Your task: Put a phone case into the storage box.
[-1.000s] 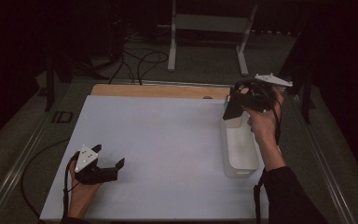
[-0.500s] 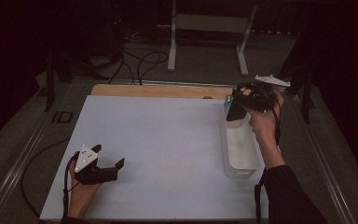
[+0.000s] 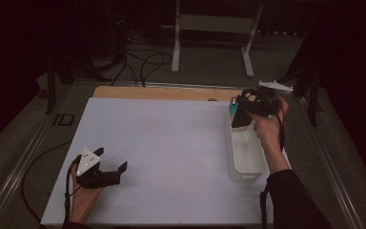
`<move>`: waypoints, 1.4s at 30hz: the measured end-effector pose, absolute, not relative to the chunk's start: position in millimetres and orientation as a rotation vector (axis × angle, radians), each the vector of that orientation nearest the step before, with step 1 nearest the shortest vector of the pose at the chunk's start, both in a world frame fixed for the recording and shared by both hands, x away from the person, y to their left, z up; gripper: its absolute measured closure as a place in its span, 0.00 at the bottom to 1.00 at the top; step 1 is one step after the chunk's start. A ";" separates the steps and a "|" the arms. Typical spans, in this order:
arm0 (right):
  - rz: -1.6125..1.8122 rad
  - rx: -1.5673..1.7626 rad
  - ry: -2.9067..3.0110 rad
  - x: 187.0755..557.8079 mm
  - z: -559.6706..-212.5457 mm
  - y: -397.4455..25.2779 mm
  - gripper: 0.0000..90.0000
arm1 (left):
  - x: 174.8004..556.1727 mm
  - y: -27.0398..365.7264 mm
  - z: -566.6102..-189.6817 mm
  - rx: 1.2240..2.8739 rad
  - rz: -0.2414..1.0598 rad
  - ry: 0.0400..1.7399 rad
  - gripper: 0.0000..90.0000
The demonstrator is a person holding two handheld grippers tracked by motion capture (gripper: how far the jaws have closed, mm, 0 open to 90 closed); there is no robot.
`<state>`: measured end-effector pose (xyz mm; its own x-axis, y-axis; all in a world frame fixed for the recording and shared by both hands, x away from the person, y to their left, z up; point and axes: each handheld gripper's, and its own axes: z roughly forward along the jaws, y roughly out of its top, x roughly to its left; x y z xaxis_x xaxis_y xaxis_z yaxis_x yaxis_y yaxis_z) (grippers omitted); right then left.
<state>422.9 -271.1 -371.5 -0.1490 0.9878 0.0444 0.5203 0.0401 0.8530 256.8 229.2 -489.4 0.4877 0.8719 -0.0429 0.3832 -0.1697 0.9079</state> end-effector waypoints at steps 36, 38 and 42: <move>0.870 1.626 1.778 448.1 -417.4 -262.7 0.15 | 256.8 228.9 -489.5 1.763 0.626 1.061 0.00; 0.854 1.633 1.777 450.8 -420.2 -262.3 0.15 | 256.7 229.1 -489.5 1.763 0.626 1.062 0.00; 0.833 1.660 1.766 456.2 -426.9 -262.3 0.15 | 256.7 229.0 -489.5 1.764 0.625 1.060 0.00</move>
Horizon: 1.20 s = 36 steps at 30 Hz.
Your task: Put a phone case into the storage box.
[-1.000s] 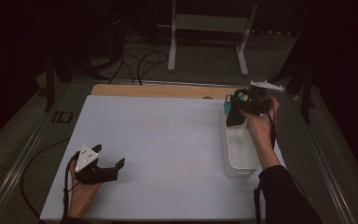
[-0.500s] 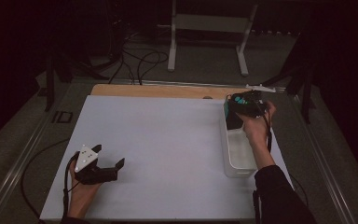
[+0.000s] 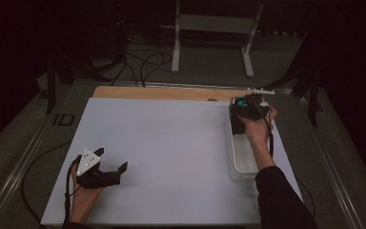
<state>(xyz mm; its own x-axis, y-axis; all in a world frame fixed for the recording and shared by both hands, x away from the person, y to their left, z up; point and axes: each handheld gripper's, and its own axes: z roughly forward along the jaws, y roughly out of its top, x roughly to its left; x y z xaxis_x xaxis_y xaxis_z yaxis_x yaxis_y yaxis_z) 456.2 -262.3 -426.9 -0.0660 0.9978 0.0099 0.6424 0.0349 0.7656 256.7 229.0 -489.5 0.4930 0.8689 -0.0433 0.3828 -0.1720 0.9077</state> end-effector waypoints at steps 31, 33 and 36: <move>0.952 1.656 1.753 469.2 -432.9 -267.6 0.08 | 256.9 228.4 -490.2 1.767 0.619 1.060 0.00; 0.961 1.654 1.751 469.1 -431.6 -268.3 0.08 | 257.1 228.6 -490.4 1.770 0.618 1.061 0.00; 0.989 1.647 1.748 467.9 -429.1 -269.9 0.08 | 257.3 228.6 -490.5 1.769 0.617 1.062 0.00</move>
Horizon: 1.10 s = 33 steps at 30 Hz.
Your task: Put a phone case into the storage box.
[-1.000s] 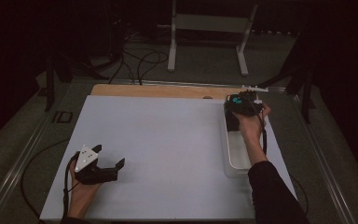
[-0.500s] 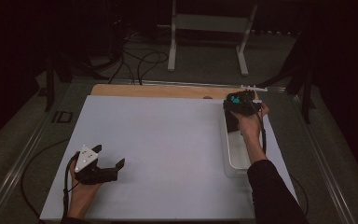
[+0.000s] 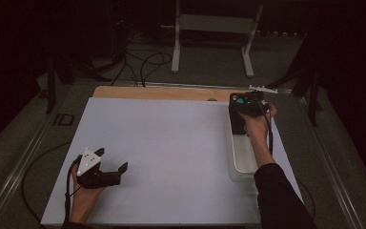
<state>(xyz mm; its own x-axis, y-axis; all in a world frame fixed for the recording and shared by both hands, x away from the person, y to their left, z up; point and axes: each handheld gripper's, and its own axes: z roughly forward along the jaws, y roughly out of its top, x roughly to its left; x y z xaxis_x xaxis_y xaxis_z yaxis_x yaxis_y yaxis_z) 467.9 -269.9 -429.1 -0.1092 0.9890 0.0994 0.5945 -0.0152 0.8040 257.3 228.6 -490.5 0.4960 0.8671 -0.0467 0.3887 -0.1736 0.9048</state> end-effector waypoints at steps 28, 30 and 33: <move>1.108 1.287 2.004 384.0 -394.1 -260.5 0.09 | 258.1 230.4 -486.0 1.768 0.600 1.066 0.00; 1.112 1.276 2.016 379.2 -394.5 -260.1 0.09 | 258.1 230.7 -485.1 1.768 0.599 1.065 0.00; 1.158 1.231 2.020 359.8 -396.4 -260.2 0.09 | 257.4 231.3 -482.3 1.770 0.597 1.061 0.00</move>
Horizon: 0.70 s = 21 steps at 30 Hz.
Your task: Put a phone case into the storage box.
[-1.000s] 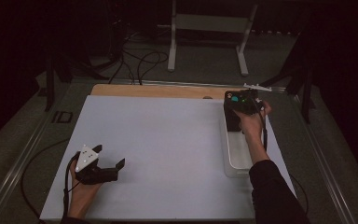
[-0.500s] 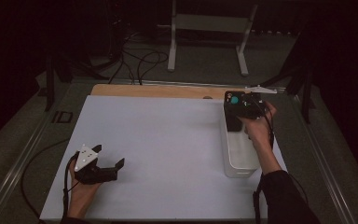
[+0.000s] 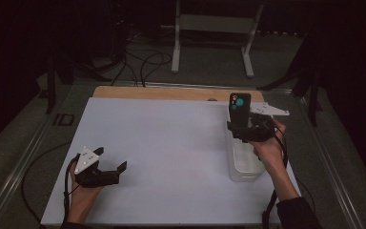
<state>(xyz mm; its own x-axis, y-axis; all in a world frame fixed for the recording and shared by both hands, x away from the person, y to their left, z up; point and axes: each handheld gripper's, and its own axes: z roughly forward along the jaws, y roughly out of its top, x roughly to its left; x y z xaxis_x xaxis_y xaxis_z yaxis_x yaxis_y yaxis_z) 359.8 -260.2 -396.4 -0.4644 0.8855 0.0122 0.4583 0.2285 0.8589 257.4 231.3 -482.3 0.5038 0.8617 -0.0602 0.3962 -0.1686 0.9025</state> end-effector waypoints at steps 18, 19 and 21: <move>1.360 1.075 2.002 287.1 -429.0 -263.3 0.09 | 251.2 241.1 -464.8 1.766 0.594 1.026 0.00; 1.360 1.075 2.002 287.1 -429.0 -263.3 0.09 | 251.2 241.1 -464.8 1.766 0.594 1.026 0.00; 1.367 1.064 1.997 280.1 -433.2 -264.7 0.09 | 250.0 242.9 -463.3 1.766 0.596 1.023 0.00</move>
<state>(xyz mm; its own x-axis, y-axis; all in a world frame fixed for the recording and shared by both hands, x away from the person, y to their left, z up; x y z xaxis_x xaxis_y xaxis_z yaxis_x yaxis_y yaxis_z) 280.1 -264.7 -433.2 -0.5740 0.8183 0.0297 0.3240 0.1936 0.9260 250.0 242.9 -463.3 0.5266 0.8484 -0.0536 0.3722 -0.1734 0.9118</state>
